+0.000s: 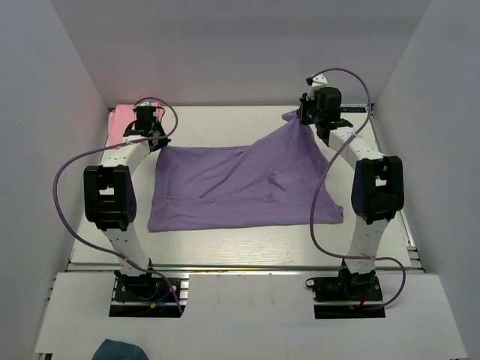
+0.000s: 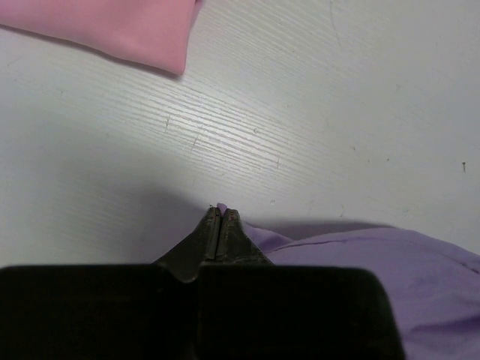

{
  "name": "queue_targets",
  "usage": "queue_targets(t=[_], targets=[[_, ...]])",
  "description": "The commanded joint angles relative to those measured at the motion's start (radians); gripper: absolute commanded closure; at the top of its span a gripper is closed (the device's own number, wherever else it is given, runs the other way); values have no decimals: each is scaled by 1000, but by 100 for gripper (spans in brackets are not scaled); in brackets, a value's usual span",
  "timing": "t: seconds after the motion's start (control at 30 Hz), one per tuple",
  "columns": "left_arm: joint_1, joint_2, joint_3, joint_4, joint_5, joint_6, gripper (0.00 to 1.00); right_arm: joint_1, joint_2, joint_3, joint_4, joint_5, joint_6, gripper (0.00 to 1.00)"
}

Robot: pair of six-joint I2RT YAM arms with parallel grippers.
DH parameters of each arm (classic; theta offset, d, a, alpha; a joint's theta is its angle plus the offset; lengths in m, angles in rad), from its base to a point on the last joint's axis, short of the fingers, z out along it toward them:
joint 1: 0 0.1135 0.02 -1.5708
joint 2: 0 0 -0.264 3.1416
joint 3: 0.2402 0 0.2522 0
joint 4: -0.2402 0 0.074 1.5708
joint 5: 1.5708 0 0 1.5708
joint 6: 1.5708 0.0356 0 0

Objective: Fold and stack the t-shirts
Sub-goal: Grap the side of the flattened tshirt furthest away from the robot with both arms

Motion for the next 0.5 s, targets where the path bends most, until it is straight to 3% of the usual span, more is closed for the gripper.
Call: queue_targets(t=[0.0,0.17,0.47], targets=[[5,-57,-8,14,-7,9,100,-11,-5,0,66,47,28,100],[5,-57,1,14,3,18,100,-8,-34,-35,94,-65,-12,100],[5,-226,-204,72,-13,5,100,-13,-219,-303,171,24,-87,100]])
